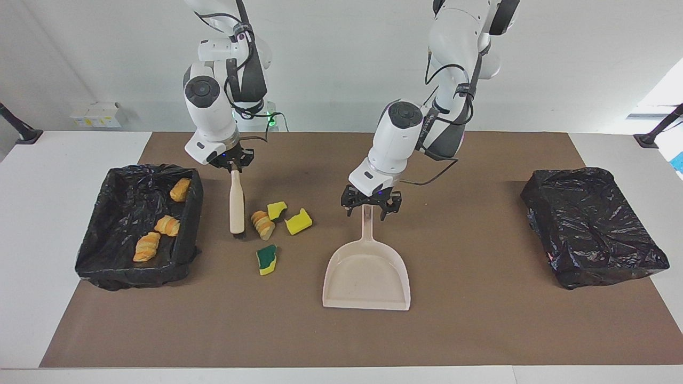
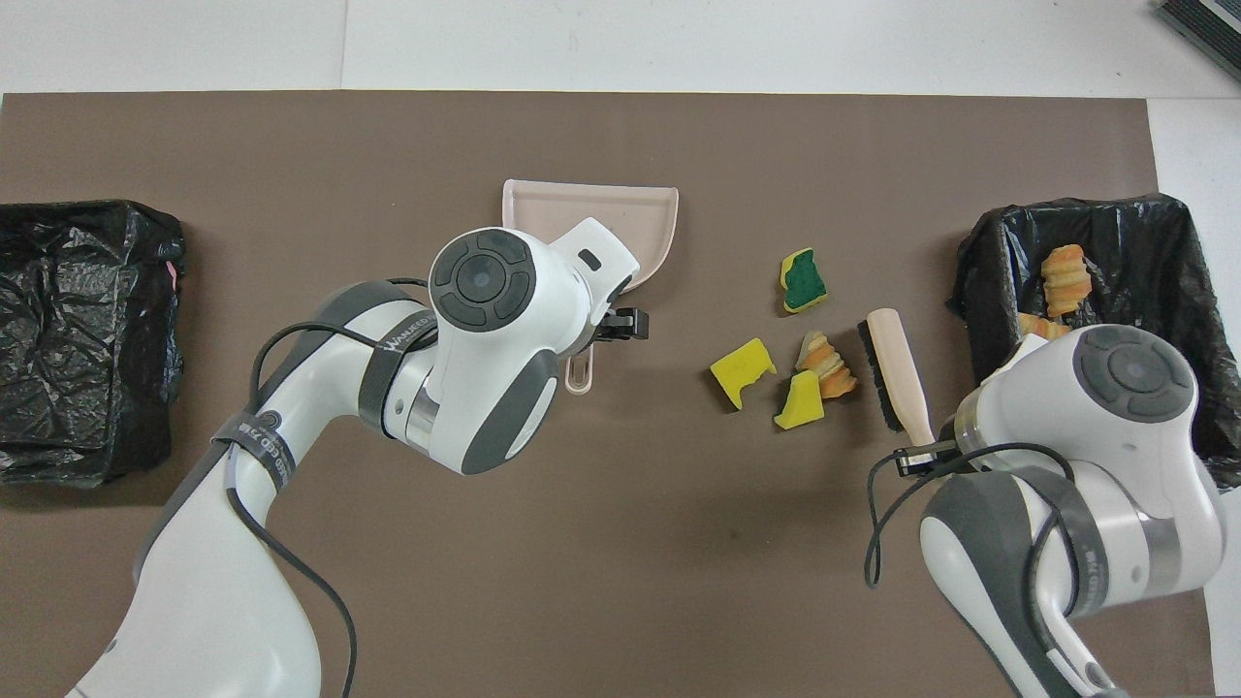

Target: Sweep and dump trash in bin

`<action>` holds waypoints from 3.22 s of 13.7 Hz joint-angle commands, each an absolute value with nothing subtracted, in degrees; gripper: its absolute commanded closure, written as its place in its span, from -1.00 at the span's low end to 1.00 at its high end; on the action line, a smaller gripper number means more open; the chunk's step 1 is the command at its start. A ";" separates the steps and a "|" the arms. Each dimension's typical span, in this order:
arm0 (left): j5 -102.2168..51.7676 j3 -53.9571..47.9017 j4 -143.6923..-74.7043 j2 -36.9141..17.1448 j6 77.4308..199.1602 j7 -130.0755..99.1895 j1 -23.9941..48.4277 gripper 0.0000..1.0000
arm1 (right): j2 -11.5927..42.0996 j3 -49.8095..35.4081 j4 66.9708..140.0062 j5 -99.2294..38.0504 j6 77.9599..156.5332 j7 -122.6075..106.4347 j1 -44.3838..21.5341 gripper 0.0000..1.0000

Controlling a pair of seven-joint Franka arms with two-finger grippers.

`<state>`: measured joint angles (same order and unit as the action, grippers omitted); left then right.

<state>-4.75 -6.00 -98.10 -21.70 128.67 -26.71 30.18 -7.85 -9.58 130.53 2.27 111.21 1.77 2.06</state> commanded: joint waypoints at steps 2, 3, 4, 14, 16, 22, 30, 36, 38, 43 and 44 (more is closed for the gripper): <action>-5.36 -4.83 -99.84 -22.41 131.31 -27.07 32.70 -1.00 | -8.35 -10.20 130.96 0.97 112.24 -0.53 2.99 1.00; -5.10 -4.83 -99.93 -22.41 131.05 -27.07 32.70 -1.00 | -8.35 -10.20 130.96 0.97 112.24 -0.53 2.99 1.00; -5.01 -4.83 -100.54 -22.41 130.96 -26.98 32.87 -1.00 | -8.35 -10.20 130.96 0.97 112.24 -0.53 2.99 1.00; 1.56 -4.31 -98.09 -21.54 124.89 -25.93 31.91 1.00 | -6.50 -10.55 133.33 -0.95 115.23 -0.79 -0.15 1.00; 2.29 -4.31 -98.09 -19.35 124.46 -18.86 30.51 1.00 | -6.59 -10.55 133.33 -6.12 114.96 -0.88 -1.58 1.00; 2.29 -4.22 -98.79 -8.02 106.65 15.14 19.80 1.00 | -6.24 -10.55 132.71 -13.09 116.36 13.15 -10.71 1.00; 2.29 -4.13 -110.89 0.69 103.08 59.36 4.49 1.00 | -3.70 -10.20 123.49 -1.97 112.32 19.16 -11.43 1.00; 2.20 -4.31 -119.60 0.18 115.65 59.00 8.86 1.00 | 3.06 -10.11 119.97 7.01 120.47 1.60 -0.80 1.00; 2.20 -4.31 -121.72 0.79 116.37 54.69 11.15 1.00 | 7.44 -10.28 116.40 15.25 123.04 -3.83 0.00 1.00; 1.85 -4.31 -122.52 0.79 116.46 51.24 12.83 1.00 | 13.88 -10.28 111.35 21.24 126.82 -18.52 0.18 1.00; 1.85 -4.31 -123.04 0.88 116.46 51.07 13.27 1.00 | 13.80 -10.37 111.71 22.14 126.65 -20.20 -0.09 1.00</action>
